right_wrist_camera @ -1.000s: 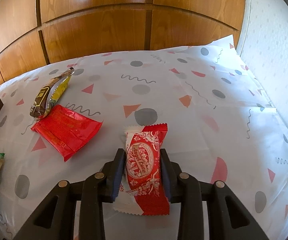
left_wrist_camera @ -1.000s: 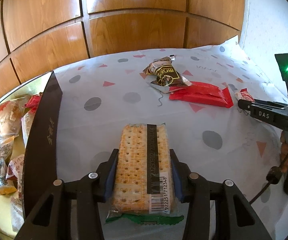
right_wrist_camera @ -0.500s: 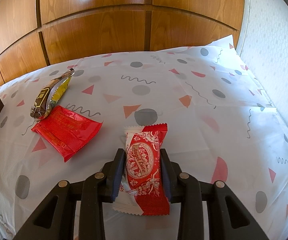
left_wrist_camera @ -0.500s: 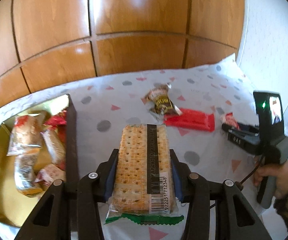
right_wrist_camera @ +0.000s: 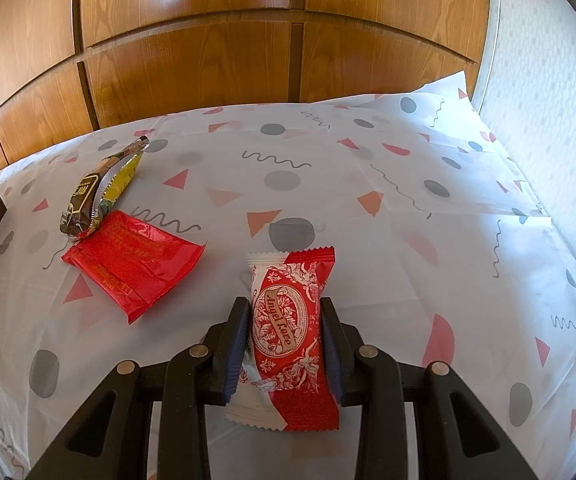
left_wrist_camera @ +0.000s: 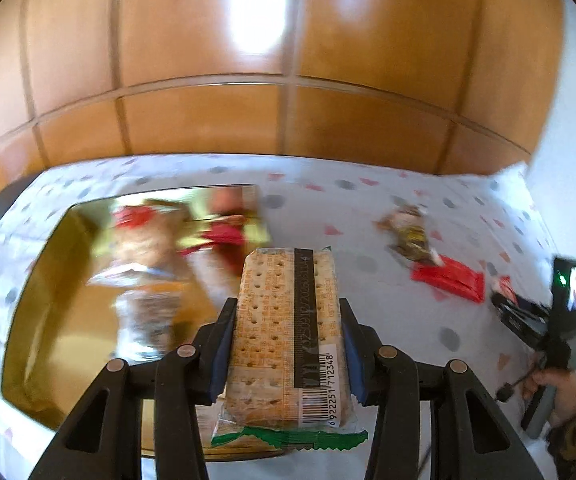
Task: Organize snacks
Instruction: 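Carry the cracker pack over the gold tin and open the left gripper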
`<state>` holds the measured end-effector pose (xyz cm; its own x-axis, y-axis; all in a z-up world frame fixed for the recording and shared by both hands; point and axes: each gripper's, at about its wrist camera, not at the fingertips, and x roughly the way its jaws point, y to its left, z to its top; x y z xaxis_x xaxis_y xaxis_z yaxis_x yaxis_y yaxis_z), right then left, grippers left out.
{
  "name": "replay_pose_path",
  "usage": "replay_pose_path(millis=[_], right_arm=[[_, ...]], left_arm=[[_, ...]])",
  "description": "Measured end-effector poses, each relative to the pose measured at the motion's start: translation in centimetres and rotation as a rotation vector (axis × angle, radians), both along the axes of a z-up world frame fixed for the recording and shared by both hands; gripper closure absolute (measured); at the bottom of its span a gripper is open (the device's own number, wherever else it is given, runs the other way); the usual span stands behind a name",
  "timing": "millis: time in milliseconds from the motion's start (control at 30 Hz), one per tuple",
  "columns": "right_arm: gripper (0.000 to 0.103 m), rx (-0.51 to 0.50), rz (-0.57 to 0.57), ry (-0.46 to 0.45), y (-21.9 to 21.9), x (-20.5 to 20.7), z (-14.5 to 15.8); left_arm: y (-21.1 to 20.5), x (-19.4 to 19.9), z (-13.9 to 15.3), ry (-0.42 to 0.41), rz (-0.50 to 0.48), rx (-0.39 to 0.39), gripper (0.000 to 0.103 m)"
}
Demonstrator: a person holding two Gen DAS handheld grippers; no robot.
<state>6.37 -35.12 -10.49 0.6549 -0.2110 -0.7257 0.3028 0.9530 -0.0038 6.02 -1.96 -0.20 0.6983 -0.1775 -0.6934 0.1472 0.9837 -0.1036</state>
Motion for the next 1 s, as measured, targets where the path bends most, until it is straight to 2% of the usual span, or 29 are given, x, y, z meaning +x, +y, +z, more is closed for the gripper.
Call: replay_pose_path(millis=[233, 400, 533, 700, 767, 833, 1000], right_arm=[[0.069, -0.002, -0.001, 0.001, 0.0, 0.0, 0.0], [0.069, -0.007, -0.002, 0.003, 0.0, 0.0, 0.0], [0.069, -0.011, -0.003, 0.005, 0.1, 0.1, 0.0], [0.069, -0.013, -0.003, 0.006, 0.1, 0.0, 0.0], [0.069, -0.014, -0.003, 0.006, 0.1, 0.0, 0.0], [0.069, -0.014, -0.003, 0.005, 0.1, 0.0, 0.0], [0.069, -0.016, -0.003, 0.006, 0.2, 0.0, 0.0]], left_arm=[[10.4, 0.2, -0.3, 0.045, 0.241, -0.058, 0.056], [16.0, 1.0, -2.5, 0.139, 0.37, -0.122, 0.056], [17.2, 1.8, -4.1, 0.187, 0.405, -0.144, 0.056], [16.9, 2.5, -5.7, 0.232, 0.421, -0.131, 0.052], [16.3, 2.5, -5.8, 0.225, 0.405, -0.119, 0.051], [15.7, 2.3, -5.7, 0.203, 0.399, -0.077, 0.045], [14.1, 1.1, -5.0, 0.138, 0.396, 0.011, 0.044]])
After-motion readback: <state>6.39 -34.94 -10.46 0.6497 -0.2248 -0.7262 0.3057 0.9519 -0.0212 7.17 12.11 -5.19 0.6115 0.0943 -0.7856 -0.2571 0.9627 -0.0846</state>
